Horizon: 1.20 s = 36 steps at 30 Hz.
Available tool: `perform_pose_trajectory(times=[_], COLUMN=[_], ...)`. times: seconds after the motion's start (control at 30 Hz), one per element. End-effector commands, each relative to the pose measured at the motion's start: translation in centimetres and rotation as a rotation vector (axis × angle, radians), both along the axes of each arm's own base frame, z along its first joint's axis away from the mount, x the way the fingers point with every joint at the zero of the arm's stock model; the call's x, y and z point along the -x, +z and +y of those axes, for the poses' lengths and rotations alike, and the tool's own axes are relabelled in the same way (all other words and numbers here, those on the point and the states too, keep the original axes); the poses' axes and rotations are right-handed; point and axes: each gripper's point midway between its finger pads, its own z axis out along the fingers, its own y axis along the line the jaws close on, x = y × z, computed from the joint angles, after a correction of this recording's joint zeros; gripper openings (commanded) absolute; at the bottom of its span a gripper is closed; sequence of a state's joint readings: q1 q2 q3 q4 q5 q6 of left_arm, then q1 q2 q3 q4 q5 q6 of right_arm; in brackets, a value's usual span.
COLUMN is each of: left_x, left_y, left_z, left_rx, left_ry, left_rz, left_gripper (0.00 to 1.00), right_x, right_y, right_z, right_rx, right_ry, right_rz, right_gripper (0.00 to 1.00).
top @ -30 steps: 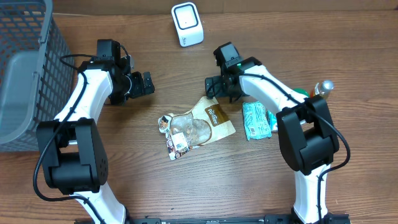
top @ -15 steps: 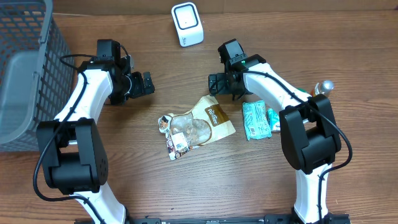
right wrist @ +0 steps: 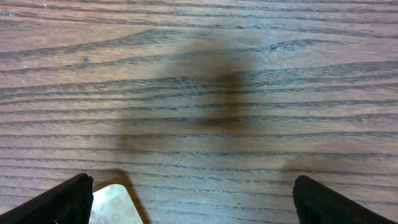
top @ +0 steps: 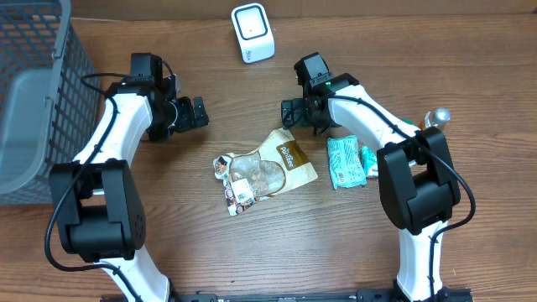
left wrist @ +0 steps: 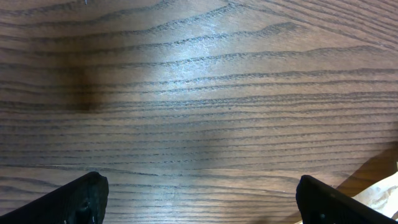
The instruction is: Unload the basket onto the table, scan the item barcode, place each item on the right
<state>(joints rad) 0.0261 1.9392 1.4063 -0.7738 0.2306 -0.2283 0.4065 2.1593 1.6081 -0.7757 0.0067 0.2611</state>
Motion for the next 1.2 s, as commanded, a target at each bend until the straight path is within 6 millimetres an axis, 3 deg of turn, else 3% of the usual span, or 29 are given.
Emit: perform_pose_trajectory(times=[0.0, 0.8, 0.97, 1.17], left_x=[-0.3, -0.3, -0.3, -0.3], left_y=[0.0, 0.0, 0.0, 0.0], left_z=[0.1, 0.1, 0.1, 0.1], left_rx=[-0.010, -0.010, -0.010, -0.010], left_ry=[-0.018, -0.018, -0.018, -0.018], left_rz=[-0.008, -0.008, -0.008, -0.008], left_gripper=[0.99, 1.00, 1.00, 1.00], right_x=[-0.8, -0.8, -0.4, 1.8], right_y=[0.9, 0.1, 2.2, 7.4], right_z=[0.5, 0.6, 2.3, 7.3], right_rx=[-0.014, -0.009, -0.028, -0.082], right_ry=[0.001, 0.003, 0.038, 0.150], right_rz=[-0.028, -0.019, -0.059, -0.155], right_gripper=[1.00, 1.00, 1.00, 1.00])
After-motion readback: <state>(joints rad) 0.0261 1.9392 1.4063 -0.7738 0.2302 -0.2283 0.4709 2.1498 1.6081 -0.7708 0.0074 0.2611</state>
